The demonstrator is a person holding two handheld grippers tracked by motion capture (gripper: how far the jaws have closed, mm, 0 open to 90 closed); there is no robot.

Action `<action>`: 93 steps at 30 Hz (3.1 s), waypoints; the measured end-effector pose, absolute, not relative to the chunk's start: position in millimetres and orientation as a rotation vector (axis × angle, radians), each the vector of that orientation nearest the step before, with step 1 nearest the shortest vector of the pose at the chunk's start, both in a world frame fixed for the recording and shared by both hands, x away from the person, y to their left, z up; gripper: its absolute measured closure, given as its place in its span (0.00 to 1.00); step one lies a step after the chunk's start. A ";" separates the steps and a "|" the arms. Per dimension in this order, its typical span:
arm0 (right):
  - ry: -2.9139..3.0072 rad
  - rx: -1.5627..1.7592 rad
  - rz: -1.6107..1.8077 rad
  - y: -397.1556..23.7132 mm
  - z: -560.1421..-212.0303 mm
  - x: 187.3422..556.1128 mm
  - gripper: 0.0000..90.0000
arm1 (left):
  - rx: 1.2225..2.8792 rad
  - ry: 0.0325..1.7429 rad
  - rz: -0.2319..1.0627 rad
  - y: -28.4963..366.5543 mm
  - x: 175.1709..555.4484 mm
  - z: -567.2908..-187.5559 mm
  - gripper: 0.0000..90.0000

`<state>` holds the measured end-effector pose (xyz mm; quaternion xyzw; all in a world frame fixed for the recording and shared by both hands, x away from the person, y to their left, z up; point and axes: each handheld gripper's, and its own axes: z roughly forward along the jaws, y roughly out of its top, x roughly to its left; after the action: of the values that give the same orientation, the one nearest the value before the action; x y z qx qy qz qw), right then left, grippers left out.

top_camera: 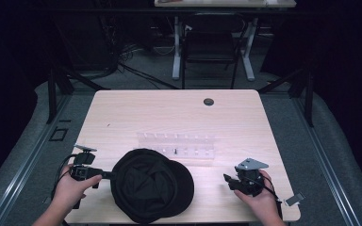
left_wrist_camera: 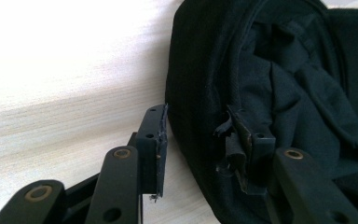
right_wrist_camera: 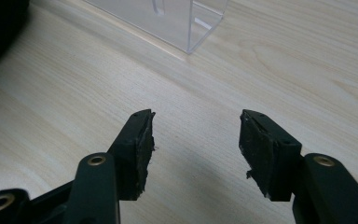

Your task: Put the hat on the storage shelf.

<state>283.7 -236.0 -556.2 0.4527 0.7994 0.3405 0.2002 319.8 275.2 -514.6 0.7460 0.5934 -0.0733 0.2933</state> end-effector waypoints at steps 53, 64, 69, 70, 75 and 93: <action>2.251 1.263 0.940 -234.0 -557.9 283.8 0.49 | 2.010 1.682 -0.488 267.8 341.1 -504.9 0.94; 2.249 1.268 0.939 -234.2 -558.2 284.1 0.49 | 1.969 1.658 -0.523 269.7 339.9 -491.4 0.94; 2.257 1.261 0.935 -234.4 -558.0 284.1 0.49 | 1.960 1.660 -0.533 268.8 339.0 -485.2 0.94; 2.258 1.264 0.934 -234.4 -558.0 284.0 0.49 | 1.952 1.664 -0.534 268.5 338.8 -483.8 0.94; 2.256 1.264 0.932 -234.5 -558.0 284.1 0.49 | 1.959 1.676 -0.514 267.9 338.5 -476.7 0.94; 2.251 1.265 0.938 -234.4 -558.3 284.1 0.49 | 1.993 1.711 -0.430 268.7 337.2 -445.2 0.94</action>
<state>284.1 -234.4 -558.3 0.4516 0.8035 0.3348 0.1956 337.2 268.7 -445.2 0.7274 0.6243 -0.1569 0.2377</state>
